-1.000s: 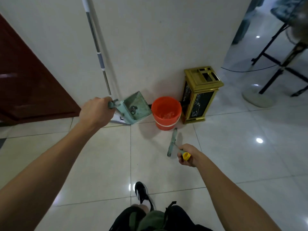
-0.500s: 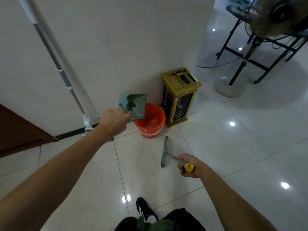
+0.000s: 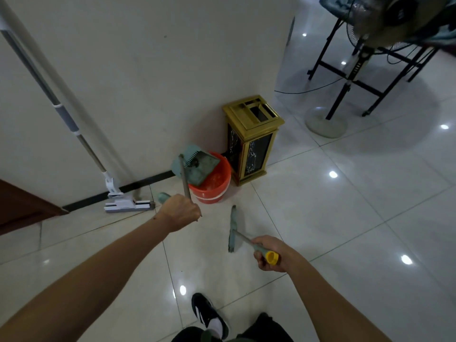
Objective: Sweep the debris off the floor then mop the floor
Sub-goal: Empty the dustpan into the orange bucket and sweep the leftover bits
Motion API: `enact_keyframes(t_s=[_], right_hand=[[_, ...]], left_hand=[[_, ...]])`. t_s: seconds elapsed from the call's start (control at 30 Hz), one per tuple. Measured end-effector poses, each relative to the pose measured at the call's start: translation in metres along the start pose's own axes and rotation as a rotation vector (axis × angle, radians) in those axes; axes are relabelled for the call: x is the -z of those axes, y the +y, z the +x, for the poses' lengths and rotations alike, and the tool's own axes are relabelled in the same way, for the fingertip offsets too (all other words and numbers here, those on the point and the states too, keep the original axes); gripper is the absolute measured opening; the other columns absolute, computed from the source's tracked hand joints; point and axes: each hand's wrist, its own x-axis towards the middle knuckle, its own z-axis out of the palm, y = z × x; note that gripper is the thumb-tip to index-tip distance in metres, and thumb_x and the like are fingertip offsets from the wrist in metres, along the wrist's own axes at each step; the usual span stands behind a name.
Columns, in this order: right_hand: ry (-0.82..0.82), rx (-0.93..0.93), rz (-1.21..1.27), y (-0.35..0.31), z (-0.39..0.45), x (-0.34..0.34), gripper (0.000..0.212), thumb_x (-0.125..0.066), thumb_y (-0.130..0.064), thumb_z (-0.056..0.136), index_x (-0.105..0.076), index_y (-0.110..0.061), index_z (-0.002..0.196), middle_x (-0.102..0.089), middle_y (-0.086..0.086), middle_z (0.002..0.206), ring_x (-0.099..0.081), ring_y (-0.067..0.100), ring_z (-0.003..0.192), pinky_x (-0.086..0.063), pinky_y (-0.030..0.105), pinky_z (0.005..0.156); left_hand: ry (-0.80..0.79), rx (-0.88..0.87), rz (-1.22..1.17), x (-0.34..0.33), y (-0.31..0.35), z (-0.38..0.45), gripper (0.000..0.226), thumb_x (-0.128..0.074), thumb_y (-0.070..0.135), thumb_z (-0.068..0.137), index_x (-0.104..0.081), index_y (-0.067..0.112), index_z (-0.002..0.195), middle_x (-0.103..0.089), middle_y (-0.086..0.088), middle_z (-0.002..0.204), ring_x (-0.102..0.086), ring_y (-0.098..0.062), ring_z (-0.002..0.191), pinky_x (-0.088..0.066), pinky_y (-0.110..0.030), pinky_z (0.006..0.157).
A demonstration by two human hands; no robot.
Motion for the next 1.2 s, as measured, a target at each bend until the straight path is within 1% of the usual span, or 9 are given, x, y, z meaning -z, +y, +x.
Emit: enact_keyframes(t_s=[0.23,0.3,0.5,0.6,0.73,0.87,0.97,1.1,1.2], right_hand=[[-0.037,0.022,-0.05,-0.004,-0.01,0.021,0.024,-0.054,-0.022,0.099,-0.054,-0.007,0.117,-0.054,0.007,0.059,-0.049,0.011,0.04,-0.044,0.023,0.043],[-0.04,0.038,-0.051,-0.004,-0.013,0.026,0.027,-0.054,-0.023,0.099,-0.053,-0.006,0.121,-0.055,0.007,0.059,-0.049,0.01,0.04,-0.044,0.023,0.042],[-0.04,0.073,-0.039,0.003,-0.024,0.043,0.031,-0.055,-0.021,0.099,-0.053,-0.005,0.125,-0.056,0.008,0.06,-0.051,0.011,0.04,-0.045,0.023,0.042],[-0.038,0.078,-0.042,0.011,-0.029,0.051,0.03,-0.057,-0.019,0.098,-0.054,-0.005,0.124,-0.056,0.008,0.06,-0.051,0.011,0.04,-0.046,0.023,0.042],[-0.032,0.069,-0.078,0.024,-0.034,0.062,0.027,-0.057,-0.013,0.096,-0.054,-0.001,0.121,-0.056,0.009,0.058,-0.05,0.013,0.041,-0.046,0.023,0.042],[-0.039,0.056,-0.09,0.034,-0.038,0.073,0.028,-0.055,-0.007,0.093,-0.053,0.002,0.12,-0.057,0.009,0.059,-0.05,0.014,0.043,-0.046,0.024,0.043],[-0.045,0.06,-0.123,0.037,-0.042,0.076,0.027,-0.054,-0.006,0.092,-0.052,0.001,0.118,-0.057,0.01,0.059,-0.05,0.015,0.044,-0.046,0.025,0.043],[-0.055,0.077,-0.161,0.038,-0.046,0.072,0.024,-0.054,-0.006,0.092,-0.054,0.001,0.115,-0.057,0.01,0.058,-0.05,0.015,0.043,-0.046,0.024,0.043],[-0.058,0.081,-0.218,0.038,-0.044,0.065,0.017,-0.053,-0.006,0.093,-0.055,0.0,0.109,-0.056,0.011,0.058,-0.049,0.016,0.044,-0.045,0.024,0.043]], left_hand=[[0.004,-0.017,0.05,0.037,0.015,0.011,0.024,-0.058,0.017,0.1,-0.068,0.02,0.122,-0.073,0.0,0.109,-0.072,-0.026,0.097,-0.054,-0.036,0.071],[-0.012,-0.004,0.061,0.057,0.016,0.011,0.023,-0.055,0.016,0.101,-0.068,0.018,0.121,-0.073,-0.001,0.111,-0.071,-0.026,0.1,-0.046,-0.034,0.068],[-0.007,0.012,0.118,0.088,0.034,0.008,0.015,-0.057,0.011,0.097,-0.07,0.018,0.099,-0.074,0.001,0.095,-0.072,-0.023,0.085,-0.041,-0.032,0.06],[-0.006,0.022,0.094,0.081,0.055,0.005,0.016,-0.057,0.013,0.098,-0.071,0.019,0.102,-0.073,0.002,0.096,-0.072,-0.024,0.088,-0.044,-0.033,0.06],[-0.051,0.114,-0.089,0.066,0.088,0.0,0.017,-0.059,0.02,0.1,-0.068,0.019,0.114,-0.074,0.0,0.099,-0.073,-0.025,0.091,-0.055,-0.036,0.069],[0.007,0.176,-0.115,0.076,0.096,-0.008,0.023,-0.061,0.02,0.098,-0.068,0.023,0.12,-0.074,0.001,0.103,-0.073,-0.023,0.09,-0.059,-0.037,0.072],[0.046,0.365,-0.293,0.091,0.088,-0.019,0.026,-0.057,0.016,0.097,-0.063,0.023,0.121,-0.073,-0.002,0.108,-0.071,-0.025,0.093,-0.053,-0.038,0.074],[0.266,0.749,-0.549,0.101,0.07,-0.048,0.02,-0.055,0.015,0.09,-0.064,0.014,0.108,-0.072,-0.016,0.095,-0.068,-0.04,0.084,-0.053,-0.043,0.071],[0.331,0.941,-0.669,0.092,0.067,-0.076,0.019,-0.058,0.012,0.087,-0.065,0.011,0.104,-0.069,-0.021,0.09,-0.066,-0.043,0.079,-0.052,-0.043,0.068]])
